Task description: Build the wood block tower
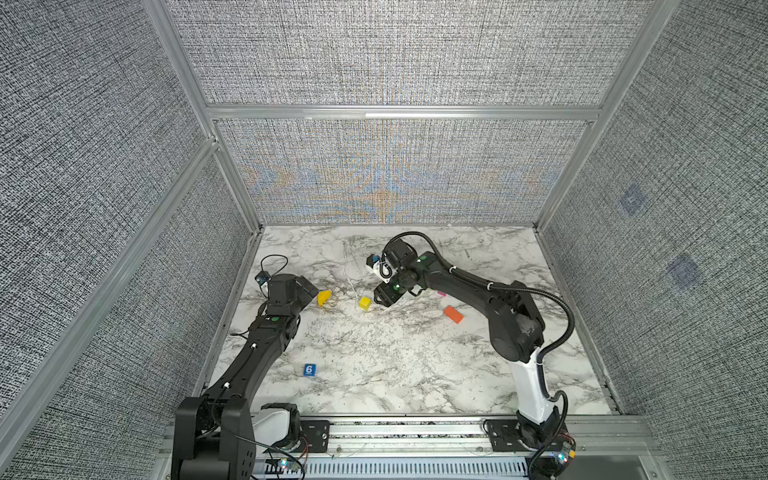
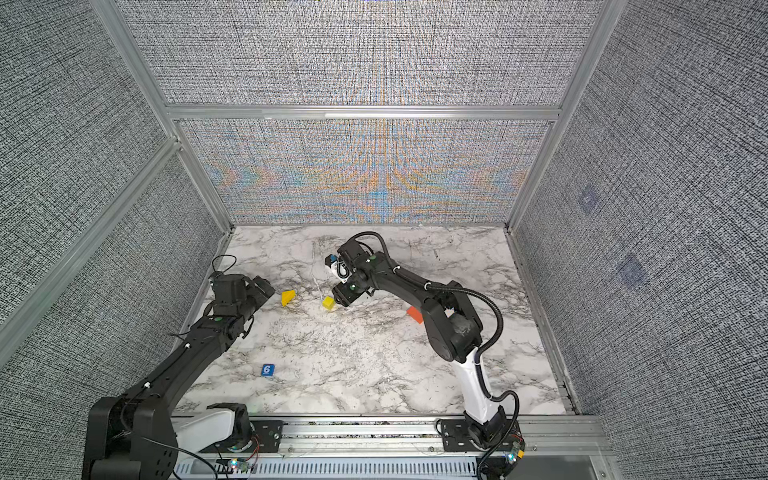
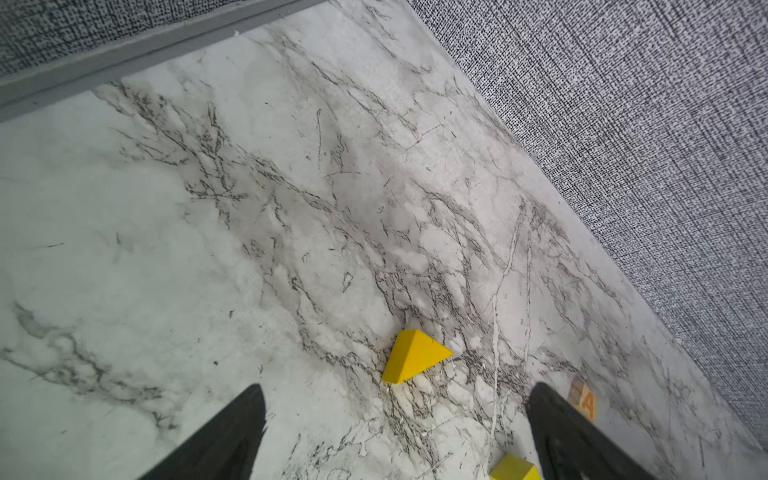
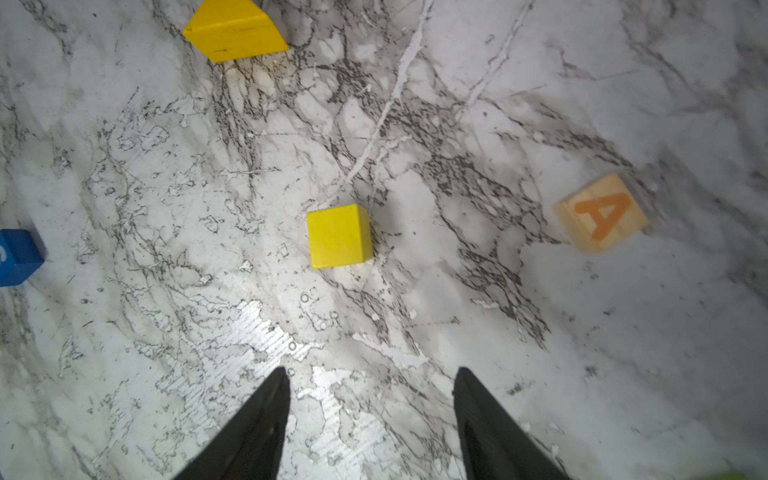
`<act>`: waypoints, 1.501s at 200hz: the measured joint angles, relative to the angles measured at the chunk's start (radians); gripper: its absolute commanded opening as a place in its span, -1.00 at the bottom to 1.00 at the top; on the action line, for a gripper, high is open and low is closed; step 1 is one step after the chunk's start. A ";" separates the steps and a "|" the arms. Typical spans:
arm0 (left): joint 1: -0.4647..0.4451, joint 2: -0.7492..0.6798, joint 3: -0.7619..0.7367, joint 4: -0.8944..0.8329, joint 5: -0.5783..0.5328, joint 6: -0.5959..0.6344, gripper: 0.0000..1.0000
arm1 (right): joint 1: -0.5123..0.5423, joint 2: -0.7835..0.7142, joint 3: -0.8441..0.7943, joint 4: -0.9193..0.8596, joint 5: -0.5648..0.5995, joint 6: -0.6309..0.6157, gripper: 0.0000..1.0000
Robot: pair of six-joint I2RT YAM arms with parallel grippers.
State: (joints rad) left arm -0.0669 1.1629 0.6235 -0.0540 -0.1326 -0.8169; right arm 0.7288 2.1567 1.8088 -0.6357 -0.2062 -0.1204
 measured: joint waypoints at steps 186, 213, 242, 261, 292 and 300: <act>0.073 -0.019 -0.078 0.078 0.057 -0.052 0.98 | 0.060 0.282 0.330 -0.115 0.012 -0.064 0.11; 0.074 -0.003 -0.080 0.086 0.065 -0.056 0.98 | 0.058 0.291 0.331 -0.114 0.016 -0.060 0.04; 0.074 0.006 -0.084 0.101 0.080 -0.059 0.98 | 0.061 0.295 0.336 -0.111 0.018 -0.056 -0.09; 0.075 0.006 -0.085 0.106 0.080 -0.060 0.98 | 0.061 0.295 0.339 -0.106 0.018 -0.048 -0.23; 0.075 -0.004 -0.085 0.103 0.083 -0.060 0.98 | 0.062 0.295 0.340 -0.098 0.017 -0.037 -0.43; 0.075 -0.010 -0.085 0.101 0.084 -0.060 0.97 | 0.062 0.295 0.340 -0.097 0.017 -0.033 -0.46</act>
State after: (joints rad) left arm 0.0082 1.1530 0.5385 0.0475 -0.0490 -0.8772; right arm 0.7910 2.4516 2.1490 -0.7326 -0.1894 -0.1535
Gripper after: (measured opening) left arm 0.988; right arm 0.299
